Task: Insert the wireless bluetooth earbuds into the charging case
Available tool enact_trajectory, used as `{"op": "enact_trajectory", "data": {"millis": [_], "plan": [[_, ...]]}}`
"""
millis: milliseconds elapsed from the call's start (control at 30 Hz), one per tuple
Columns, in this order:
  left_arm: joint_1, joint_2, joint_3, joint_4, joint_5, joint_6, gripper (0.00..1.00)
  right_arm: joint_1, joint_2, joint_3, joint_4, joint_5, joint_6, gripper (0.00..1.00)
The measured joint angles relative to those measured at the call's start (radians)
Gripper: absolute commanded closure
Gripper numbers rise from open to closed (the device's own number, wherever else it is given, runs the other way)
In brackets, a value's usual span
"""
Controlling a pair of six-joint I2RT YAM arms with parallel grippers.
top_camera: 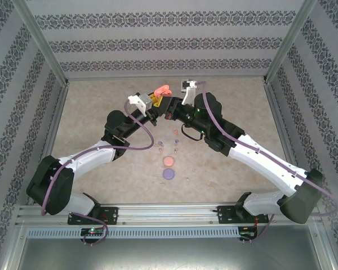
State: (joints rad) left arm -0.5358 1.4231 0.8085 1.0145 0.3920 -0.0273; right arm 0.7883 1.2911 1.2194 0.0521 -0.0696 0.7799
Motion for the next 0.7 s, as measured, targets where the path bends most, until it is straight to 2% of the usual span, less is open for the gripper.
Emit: {"op": "enact_trajectory", "data": {"millis": [700], "plan": [[0.000, 0.000, 0.000, -0.003, 0.000, 0.000, 1.00, -0.054, 0.013, 0.000, -0.003, 0.000, 0.004, 0.94]]}}
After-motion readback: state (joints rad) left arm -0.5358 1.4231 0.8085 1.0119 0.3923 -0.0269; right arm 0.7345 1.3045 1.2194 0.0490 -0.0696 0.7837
